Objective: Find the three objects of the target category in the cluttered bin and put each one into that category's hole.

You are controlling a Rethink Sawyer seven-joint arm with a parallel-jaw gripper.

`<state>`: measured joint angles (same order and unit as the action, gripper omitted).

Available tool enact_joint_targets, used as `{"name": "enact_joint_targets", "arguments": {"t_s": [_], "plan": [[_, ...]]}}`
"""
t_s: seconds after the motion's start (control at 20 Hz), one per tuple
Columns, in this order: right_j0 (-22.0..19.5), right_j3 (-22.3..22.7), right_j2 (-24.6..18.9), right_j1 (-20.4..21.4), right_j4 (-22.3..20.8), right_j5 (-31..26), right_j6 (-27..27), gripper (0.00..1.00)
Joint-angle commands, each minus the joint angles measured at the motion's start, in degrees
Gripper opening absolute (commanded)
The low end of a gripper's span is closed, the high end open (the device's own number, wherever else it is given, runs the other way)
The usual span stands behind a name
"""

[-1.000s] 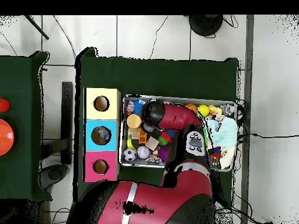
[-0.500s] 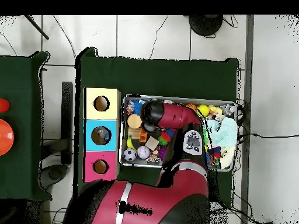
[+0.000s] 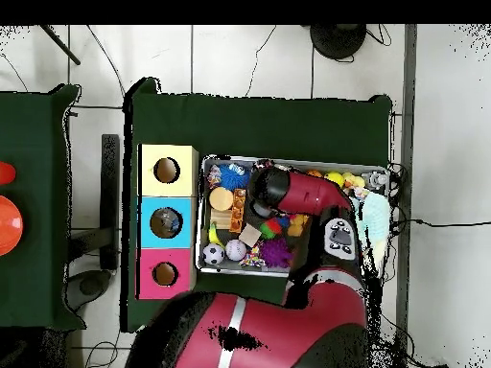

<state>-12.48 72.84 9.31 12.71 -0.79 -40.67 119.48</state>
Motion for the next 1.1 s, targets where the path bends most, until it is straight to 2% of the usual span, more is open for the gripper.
{"name": "enact_joint_targets", "arguments": {"t_s": [0.05, 0.25, 0.45, 0.8, 1.1], "plan": [[-9.8, -0.3, -0.5, -6.6, -9.3, 7.4, -6.9, 1.0], [-10.3, -0.2, -1.4, -7.0, -9.3, 5.1, -6.8, 1.0], [-11.6, -0.8, -3.7, -7.0, -9.2, 1.5, -9.3, 1.0], [-11.1, -0.5, -4.0, -5.8, -8.5, -4.1, -7.5, 1.0], [-13.1, 8.0, -4.8, 1.4, -7.7, -8.7, -9.7, 1.0]]}}
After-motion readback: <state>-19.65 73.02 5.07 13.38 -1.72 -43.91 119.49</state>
